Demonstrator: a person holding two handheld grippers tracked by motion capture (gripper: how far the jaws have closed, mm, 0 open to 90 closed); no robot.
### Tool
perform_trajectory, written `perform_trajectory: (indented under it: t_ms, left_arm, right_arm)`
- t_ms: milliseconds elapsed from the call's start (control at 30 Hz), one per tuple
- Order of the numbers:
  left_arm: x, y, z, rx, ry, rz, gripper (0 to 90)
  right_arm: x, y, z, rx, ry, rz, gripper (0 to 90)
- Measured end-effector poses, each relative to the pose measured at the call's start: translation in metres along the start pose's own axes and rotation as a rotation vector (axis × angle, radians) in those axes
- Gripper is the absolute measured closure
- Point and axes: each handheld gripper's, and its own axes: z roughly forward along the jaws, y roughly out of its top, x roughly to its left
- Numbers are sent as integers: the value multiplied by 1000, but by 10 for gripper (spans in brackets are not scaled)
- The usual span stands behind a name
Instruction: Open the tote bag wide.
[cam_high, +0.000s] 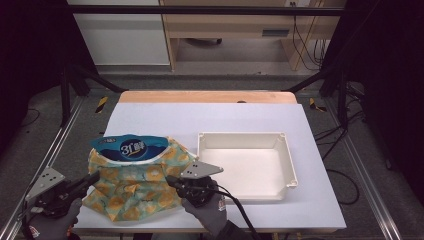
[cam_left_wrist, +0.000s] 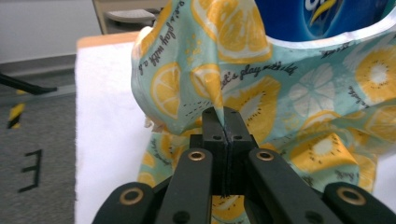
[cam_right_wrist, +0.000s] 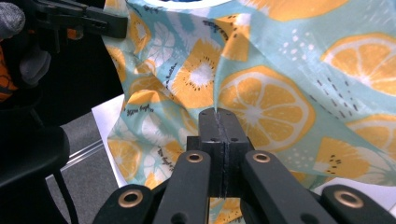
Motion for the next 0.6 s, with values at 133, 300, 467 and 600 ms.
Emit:
perform_trajectory:
  t_ms: [133,300,467,600]
  left_arm:
    - [0,-5,4,17,-8,-4,898]
    - [-3,-11,10,48,-5,13,898]
    - [-5,-19,18,86,-8,24,899]
    - [-6,-27,26,128,-15,33,899]
  right_arm:
    - [-1,-8,4,9,-4,13,900]
    - [0,-18,10,23,-9,23,900]
    - [2,-26,16,40,-16,26,900]
    - [3,-34,22,55,-15,37,900]
